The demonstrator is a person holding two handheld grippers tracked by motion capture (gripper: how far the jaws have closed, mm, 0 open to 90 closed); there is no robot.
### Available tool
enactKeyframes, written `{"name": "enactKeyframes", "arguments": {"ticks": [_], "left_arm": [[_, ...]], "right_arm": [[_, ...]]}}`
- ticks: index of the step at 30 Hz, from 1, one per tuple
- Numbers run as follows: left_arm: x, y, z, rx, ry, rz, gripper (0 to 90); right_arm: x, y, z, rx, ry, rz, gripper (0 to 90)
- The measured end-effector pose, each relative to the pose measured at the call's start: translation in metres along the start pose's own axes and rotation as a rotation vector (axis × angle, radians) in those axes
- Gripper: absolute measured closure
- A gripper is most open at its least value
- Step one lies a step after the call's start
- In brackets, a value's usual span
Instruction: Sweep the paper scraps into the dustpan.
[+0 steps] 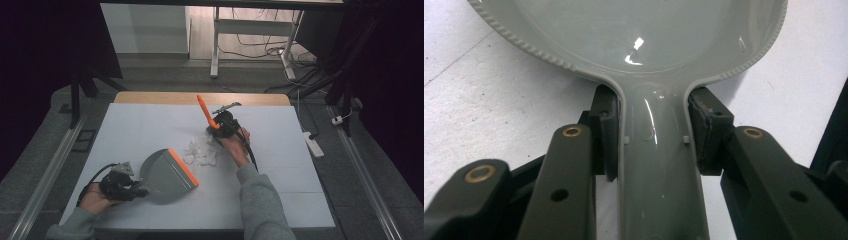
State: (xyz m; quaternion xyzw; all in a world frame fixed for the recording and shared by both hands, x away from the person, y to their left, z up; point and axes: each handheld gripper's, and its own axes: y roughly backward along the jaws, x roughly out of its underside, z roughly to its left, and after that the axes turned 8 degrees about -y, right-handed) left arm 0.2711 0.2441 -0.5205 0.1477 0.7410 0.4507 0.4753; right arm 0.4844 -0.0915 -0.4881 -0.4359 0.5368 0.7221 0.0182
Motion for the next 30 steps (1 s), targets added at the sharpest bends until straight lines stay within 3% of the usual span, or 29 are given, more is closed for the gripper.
{"name": "enactKeyframes", "arguments": {"ticks": [8,13,19,30], "left_arm": [[0.000,0.000,0.000,0.002,0.003,0.003,61.4],[-0.001,-0.001,0.001,0.004,0.004,0.003,61.4],[-0.001,-0.002,0.001,0.003,0.006,0.003,61.4],[-0.003,-0.003,0.001,0.004,0.004,0.004,61.4]], "right_arm": [[0.002,0.001,0.003,-0.018,-0.001,-0.002,70.2],[0.003,0.001,0.010,-0.055,-0.006,-0.001,70.2],[0.004,0.000,0.027,-0.104,0.011,-0.002,70.2],[0.008,-0.001,0.066,-0.187,0.088,-0.011,70.1]]}}
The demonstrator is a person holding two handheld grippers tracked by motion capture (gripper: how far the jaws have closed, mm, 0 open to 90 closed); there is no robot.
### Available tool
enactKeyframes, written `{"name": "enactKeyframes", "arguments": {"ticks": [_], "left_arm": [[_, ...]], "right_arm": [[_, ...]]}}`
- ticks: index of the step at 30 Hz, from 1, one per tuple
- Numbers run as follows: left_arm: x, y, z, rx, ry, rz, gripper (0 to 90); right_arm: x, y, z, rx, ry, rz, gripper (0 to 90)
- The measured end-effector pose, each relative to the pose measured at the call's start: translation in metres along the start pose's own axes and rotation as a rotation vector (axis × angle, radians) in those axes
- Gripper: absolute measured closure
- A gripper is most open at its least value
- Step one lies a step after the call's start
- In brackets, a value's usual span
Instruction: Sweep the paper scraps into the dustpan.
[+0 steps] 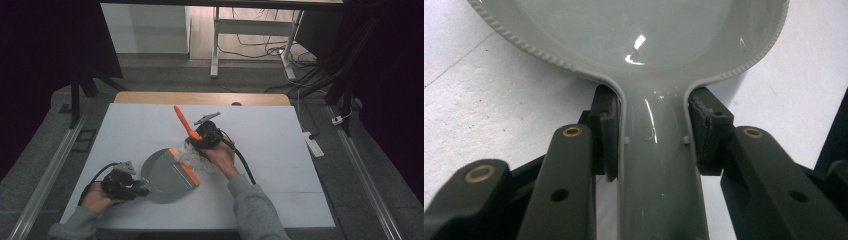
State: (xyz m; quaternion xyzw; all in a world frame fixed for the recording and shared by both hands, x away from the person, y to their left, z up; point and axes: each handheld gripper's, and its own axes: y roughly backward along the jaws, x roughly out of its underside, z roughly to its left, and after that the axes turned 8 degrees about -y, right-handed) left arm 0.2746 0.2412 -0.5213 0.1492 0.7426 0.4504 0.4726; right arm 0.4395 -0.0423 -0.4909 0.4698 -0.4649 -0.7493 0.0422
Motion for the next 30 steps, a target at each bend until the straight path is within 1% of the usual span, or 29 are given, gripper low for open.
{"name": "enactKeyframes", "arguments": {"ticks": [2,7,10,13,14,15,17,18,19,21,22,24,27,28,30], "left_arm": [[0.000,0.000,0.000,-0.001,-0.001,0.000,61.4],[-0.001,0.000,0.000,-0.002,0.001,0.000,61.4],[-0.001,-0.001,0.000,-0.001,0.002,0.000,61.4],[-0.001,-0.001,0.000,-0.002,0.001,0.000,61.4],[-0.001,-0.001,0.000,-0.002,0.001,0.000,61.4],[-0.001,0.000,0.000,-0.001,0.000,0.000,61.4],[-0.001,0.000,0.000,-0.002,0.001,-0.001,61.4],[-0.001,0.000,0.000,-0.002,0.001,-0.001,61.4],[-0.001,0.000,0.000,-0.003,0.001,0.000,61.4],[-0.001,0.000,0.000,-0.001,0.000,0.000,61.4],[-0.001,0.000,-0.001,-0.003,0.001,0.000,61.4],[-0.001,0.000,-0.001,-0.002,0.001,0.000,61.4],[-0.001,0.000,-0.001,-0.003,0.001,0.000,61.4],[-0.001,0.000,-0.001,-0.004,0.000,0.000,61.4],[-0.001,0.000,-0.001,-0.002,-0.001,0.000,61.4]], "right_arm": [[0.000,-0.001,0.005,0.000,0.018,0.002,70.2],[0.001,-0.002,0.017,-0.039,0.038,0.007,70.2],[0.002,-0.001,0.028,-0.080,0.079,0.002,70.1],[0.002,0.002,0.037,-0.120,0.105,-0.003,70.1],[0.002,0.005,0.041,-0.135,0.121,-0.005,70.1],[0.001,0.007,0.044,-0.139,0.142,-0.009,70.1],[0.000,0.014,0.048,-0.115,0.173,-0.041,70.1],[-0.002,0.018,0.048,-0.104,0.179,-0.053,70.1],[-0.004,0.024,0.046,-0.099,0.169,-0.080,70.1],[-0.008,0.034,0.042,-0.078,0.149,-0.116,70.1],[-0.010,0.038,0.039,-0.060,0.140,-0.131,70.1],[-0.013,0.045,0.031,-0.026,0.126,-0.144,70.1],[-0.014,0.048,0.018,0.023,0.101,-0.134,70.1],[-0.014,0.046,0.013,0.041,0.092,-0.122,70.1],[-0.013,0.040,0.003,0.061,0.073,-0.102,70.1]]}}
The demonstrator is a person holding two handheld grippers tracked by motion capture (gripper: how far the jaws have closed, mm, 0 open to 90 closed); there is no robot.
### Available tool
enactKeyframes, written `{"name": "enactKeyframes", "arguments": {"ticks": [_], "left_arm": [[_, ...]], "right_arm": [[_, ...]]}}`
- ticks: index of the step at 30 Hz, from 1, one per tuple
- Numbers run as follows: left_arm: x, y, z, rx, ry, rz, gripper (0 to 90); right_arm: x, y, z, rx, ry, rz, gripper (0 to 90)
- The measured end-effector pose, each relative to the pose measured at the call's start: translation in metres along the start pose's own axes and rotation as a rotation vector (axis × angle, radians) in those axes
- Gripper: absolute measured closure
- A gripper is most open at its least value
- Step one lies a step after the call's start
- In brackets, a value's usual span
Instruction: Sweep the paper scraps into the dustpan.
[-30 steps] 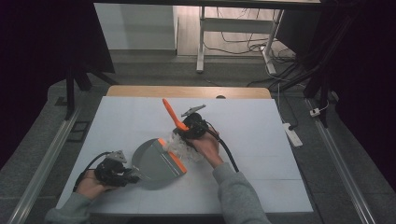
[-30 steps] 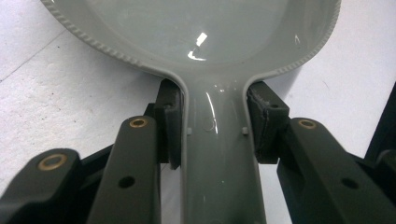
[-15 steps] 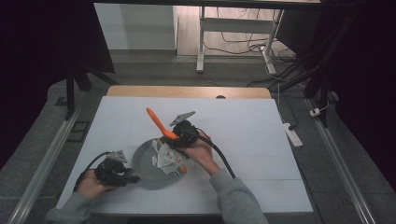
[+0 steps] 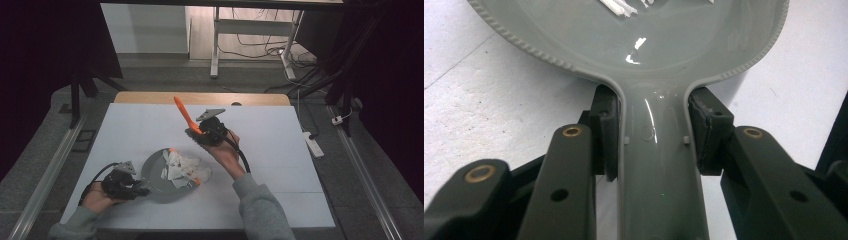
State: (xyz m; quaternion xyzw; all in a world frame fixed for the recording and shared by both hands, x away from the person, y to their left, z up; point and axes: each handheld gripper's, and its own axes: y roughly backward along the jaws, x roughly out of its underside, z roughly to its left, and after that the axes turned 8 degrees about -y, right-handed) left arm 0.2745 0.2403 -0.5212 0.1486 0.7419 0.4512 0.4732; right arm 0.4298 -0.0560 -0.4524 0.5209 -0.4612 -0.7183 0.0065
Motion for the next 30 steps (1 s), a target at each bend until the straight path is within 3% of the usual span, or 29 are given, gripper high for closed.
{"name": "enactKeyframes", "arguments": {"ticks": [4,10,22,28,30], "left_arm": [[0.000,0.000,0.000,0.003,0.000,0.000,61.4],[0.000,0.000,0.001,0.004,-0.001,-0.001,61.4],[-0.001,-0.001,0.000,0.000,0.002,0.000,61.4],[-0.001,-0.001,0.000,-0.001,0.002,0.001,61.4],[-0.001,-0.001,0.000,-0.001,0.002,0.000,61.4]], "right_arm": [[0.006,-0.017,-0.010,0.013,-0.041,0.039,70.1],[0.010,-0.033,-0.006,-0.006,-0.038,0.070,70.1],[0.011,-0.052,0.032,-0.062,0.035,0.126,70.2],[0.008,-0.052,0.053,-0.166,0.021,0.108,70.1],[0.005,-0.050,0.061,-0.196,0.037,0.090,70.1]]}}
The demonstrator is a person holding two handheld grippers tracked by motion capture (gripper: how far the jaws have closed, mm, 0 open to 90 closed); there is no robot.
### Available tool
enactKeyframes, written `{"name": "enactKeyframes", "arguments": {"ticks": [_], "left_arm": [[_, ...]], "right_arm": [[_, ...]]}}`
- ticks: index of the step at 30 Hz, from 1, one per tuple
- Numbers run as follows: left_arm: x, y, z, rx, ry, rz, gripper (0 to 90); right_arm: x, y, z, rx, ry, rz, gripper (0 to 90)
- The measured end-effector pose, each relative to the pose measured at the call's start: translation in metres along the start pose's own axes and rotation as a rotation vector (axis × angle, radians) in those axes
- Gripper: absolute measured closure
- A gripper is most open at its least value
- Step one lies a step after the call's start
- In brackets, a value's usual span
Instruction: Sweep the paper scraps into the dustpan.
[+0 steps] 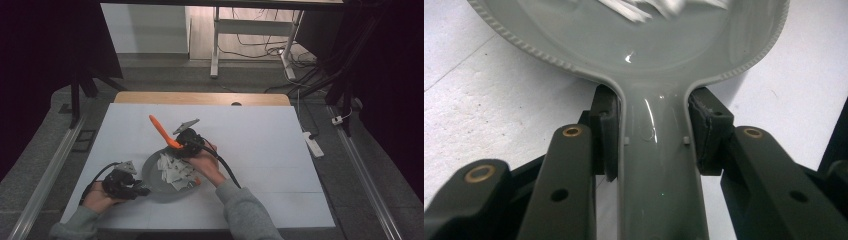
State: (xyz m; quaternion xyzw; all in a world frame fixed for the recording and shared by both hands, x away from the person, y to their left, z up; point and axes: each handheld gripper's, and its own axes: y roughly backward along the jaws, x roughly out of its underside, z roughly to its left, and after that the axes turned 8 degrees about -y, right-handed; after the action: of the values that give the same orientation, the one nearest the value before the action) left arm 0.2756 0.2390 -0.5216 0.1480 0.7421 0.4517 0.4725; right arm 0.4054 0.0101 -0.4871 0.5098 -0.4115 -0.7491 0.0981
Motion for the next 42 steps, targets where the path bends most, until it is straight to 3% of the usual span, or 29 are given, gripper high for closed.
{"name": "enactKeyframes", "arguments": {"ticks": [4,8,14,17,21,27,31,36,42], "left_arm": [[0.000,0.000,0.000,-0.003,-0.001,0.000,61.4],[0.000,0.000,-0.001,-0.004,0.000,0.000,61.4],[0.000,0.000,-0.001,-0.003,0.000,-0.001,61.4],[0.000,0.000,-0.001,-0.002,0.000,-0.001,61.4],[0.000,0.000,-0.001,-0.003,-0.001,0.000,61.4],[0.000,-0.001,-0.001,0.001,-0.002,0.006,61.4],[0.000,-0.001,-0.001,0.001,-0.001,0.004,61.4],[0.000,-0.001,-0.001,0.001,-0.003,0.007,61.4],[0.000,-0.002,-0.001,0.003,-0.003,0.009,61.4]], "right_arm": [[-0.008,0.010,0.009,0.003,0.028,-0.043,70.1],[-0.011,0.027,0.004,0.059,0.027,-0.090,70.1],[-0.007,0.053,-0.009,0.126,-0.029,-0.136,70.0],[-0.002,0.062,-0.015,0.167,-0.030,-0.122,70.0],[0.009,0.068,-0.020,0.186,-0.053,-0.084,70.0],[0.026,0.061,-0.028,0.242,-0.085,0.008,70.0],[0.031,0.049,-0.031,0.250,-0.101,0.035,70.0],[0.032,0.036,-0.026,0.229,-0.111,0.037,70.1],[0.027,0.021,-0.008,0.159,-0.116,0.017,70.1]]}}
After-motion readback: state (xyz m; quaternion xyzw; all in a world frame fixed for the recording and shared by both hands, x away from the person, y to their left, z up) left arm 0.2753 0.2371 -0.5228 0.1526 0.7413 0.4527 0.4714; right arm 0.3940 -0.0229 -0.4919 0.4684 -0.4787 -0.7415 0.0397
